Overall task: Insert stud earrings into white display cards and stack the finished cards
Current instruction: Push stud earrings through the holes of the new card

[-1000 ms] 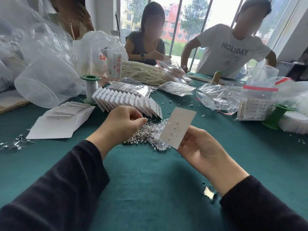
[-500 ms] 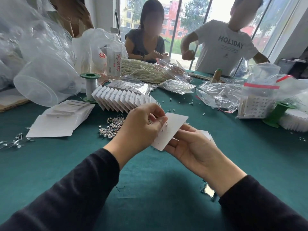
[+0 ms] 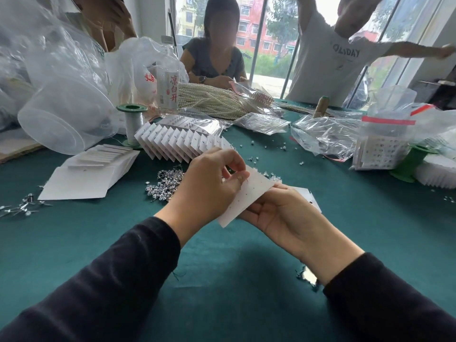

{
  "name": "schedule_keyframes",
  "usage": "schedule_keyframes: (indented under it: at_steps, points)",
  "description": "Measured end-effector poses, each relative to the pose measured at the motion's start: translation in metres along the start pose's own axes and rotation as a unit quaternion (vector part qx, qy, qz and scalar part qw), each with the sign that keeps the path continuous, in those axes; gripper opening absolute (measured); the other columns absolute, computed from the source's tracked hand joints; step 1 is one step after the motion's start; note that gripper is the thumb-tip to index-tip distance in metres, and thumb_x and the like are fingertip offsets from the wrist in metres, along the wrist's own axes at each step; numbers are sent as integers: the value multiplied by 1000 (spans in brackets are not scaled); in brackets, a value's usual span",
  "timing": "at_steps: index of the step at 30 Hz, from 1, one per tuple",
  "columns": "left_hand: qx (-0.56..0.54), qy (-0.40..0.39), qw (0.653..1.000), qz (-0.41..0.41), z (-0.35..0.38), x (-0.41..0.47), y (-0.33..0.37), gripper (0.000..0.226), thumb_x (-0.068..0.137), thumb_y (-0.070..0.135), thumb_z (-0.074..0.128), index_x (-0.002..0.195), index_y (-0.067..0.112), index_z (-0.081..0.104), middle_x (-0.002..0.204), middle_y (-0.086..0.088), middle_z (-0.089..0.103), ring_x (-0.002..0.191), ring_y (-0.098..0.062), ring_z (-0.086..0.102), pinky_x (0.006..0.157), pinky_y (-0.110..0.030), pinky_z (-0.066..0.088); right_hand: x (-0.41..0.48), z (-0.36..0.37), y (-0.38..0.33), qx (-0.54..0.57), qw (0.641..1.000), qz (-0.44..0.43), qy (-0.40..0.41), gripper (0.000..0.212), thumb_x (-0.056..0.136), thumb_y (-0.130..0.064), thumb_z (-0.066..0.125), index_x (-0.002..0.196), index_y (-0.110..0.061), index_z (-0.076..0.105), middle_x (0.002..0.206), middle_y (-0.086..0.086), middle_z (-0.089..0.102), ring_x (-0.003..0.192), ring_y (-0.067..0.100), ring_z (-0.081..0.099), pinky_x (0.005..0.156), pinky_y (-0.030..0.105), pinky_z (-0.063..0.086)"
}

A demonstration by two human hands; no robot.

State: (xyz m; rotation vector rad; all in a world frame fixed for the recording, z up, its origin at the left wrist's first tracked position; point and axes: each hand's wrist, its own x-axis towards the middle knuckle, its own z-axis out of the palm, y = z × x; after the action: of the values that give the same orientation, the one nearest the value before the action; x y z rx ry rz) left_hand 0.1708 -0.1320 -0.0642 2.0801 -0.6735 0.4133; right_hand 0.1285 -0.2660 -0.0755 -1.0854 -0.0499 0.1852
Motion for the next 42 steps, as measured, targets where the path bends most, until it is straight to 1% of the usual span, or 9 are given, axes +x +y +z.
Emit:
schedule_keyframes:
  at_steps: [8,11,15,21,24,27,32,38,42]
  points:
    - [29,-6,999,27,1,-2,0,7,80,29,65,78,22,62,90,7,60,80,-10,57,70,-25,45,2,0,0,34,999,18,22,26,70,-6,57,90,1,71,96,18,68,84,26,67,85,38,54]
    - [38,-51,997,44,-1,-5,5,44,66,56,61,90,19,68,95,4,64,87,-12,59,78,-29,48,3,1,-2,84,995,19,54,22,71,2,51,73,1,73,86,16,69,75,22,67,71,29,57]
    - [56,-60,995,65,0,-6,7,24,78,30,64,99,16,65,99,1,66,91,-15,60,83,-34,49,3,-1,-4,88,994,5,71,16,66,-3,56,69,0,72,79,15,68,73,24,62,67,28,57]
    - [8,32,999,-31,-6,1,0,12,89,7,50,86,8,61,69,0,59,52,-7,51,45,-6,37,3,-10,-14,-77,987,-80,118,18,86,1,52,79,-3,68,77,11,72,66,20,67,65,27,57]
    - [-124,66,980,-138,-12,4,-4,15,90,9,51,82,10,63,79,-10,66,65,-23,63,57,-26,54,3,-29,-23,-470,837,-163,228,12,82,-8,61,78,-14,71,71,-1,69,62,12,60,61,20,49]
    - [-246,75,933,-251,-13,4,-4,21,90,12,55,71,19,58,84,-5,65,68,-18,63,57,-28,56,3,-39,-20,-698,686,-111,174,7,77,-24,69,82,-22,72,70,-17,57,69,5,51,68,20,37]
    - [-282,71,895,-338,-13,4,-8,23,87,4,57,66,10,54,72,-7,59,59,-16,56,38,-20,49,6,-32,-15,-681,686,-172,190,6,77,-23,69,76,-29,69,84,-9,56,74,7,50,68,23,35]
    - [-278,30,883,-377,-8,5,-9,20,87,5,58,67,6,55,79,-12,60,66,-22,58,55,-29,50,5,-25,-7,-738,650,-150,104,1,76,-22,69,77,-22,70,76,-15,48,68,-4,42,64,-2,27]
    - [-309,10,862,-402,-7,3,-6,19,85,3,60,67,6,55,79,-13,60,69,-24,59,70,-37,52,9,-21,-2,-751,633,-157,104,6,79,-19,64,80,-17,70,71,-16,43,72,9,43,61,15,24]
